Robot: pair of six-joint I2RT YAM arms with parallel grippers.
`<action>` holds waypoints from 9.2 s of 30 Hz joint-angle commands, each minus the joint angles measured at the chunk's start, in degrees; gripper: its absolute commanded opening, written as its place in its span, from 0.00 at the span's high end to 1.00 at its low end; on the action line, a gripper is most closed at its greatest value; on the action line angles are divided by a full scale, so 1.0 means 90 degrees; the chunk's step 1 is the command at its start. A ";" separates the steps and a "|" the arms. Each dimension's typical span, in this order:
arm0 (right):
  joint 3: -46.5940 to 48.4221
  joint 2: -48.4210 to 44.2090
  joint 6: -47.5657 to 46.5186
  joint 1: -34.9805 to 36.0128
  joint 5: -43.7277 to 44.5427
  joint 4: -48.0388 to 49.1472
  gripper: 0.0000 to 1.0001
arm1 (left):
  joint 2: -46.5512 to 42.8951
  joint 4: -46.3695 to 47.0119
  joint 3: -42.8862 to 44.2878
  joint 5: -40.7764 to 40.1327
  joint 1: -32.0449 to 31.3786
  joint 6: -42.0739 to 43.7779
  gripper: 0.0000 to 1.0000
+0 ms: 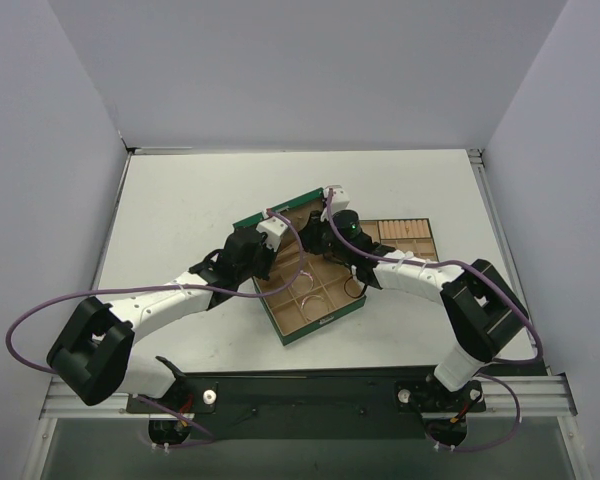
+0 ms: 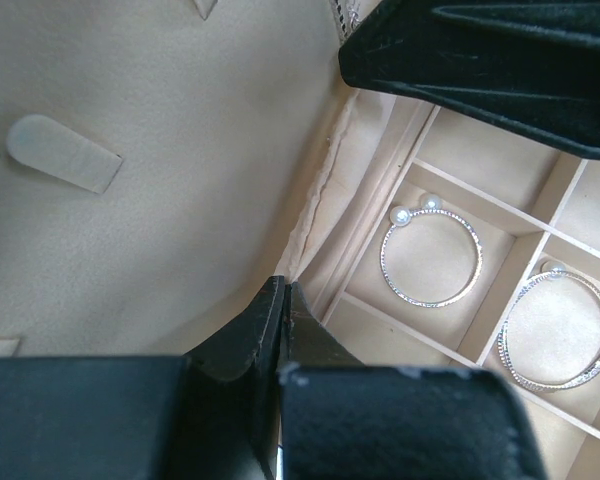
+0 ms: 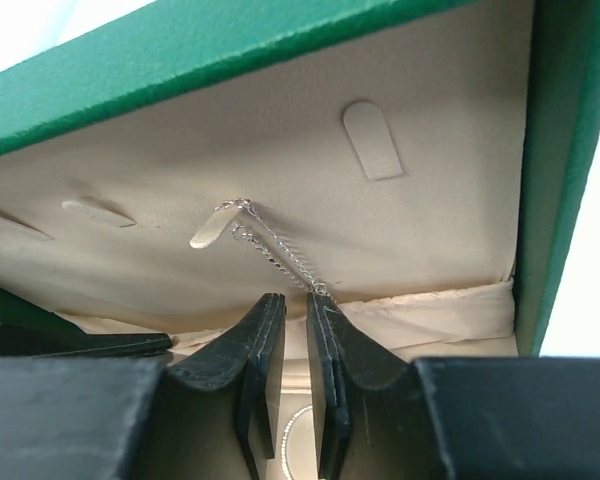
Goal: Organize the mixed jewelry
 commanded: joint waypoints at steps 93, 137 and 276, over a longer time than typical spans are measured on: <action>0.0215 -0.2040 -0.1245 -0.4076 0.0741 -0.4500 0.44 | -0.2919 -0.3761 0.0888 -0.0058 0.2371 -0.0849 0.14; 0.1173 0.1106 -0.1842 -0.5503 -0.0451 -0.4236 0.68 | -0.2870 -0.3683 0.0829 0.0254 0.2380 -0.0771 0.13; 0.0851 0.0940 -0.1617 -0.5435 -0.0226 -0.3816 1.00 | -0.2841 -0.3693 0.0810 0.0361 0.2380 -0.0712 0.13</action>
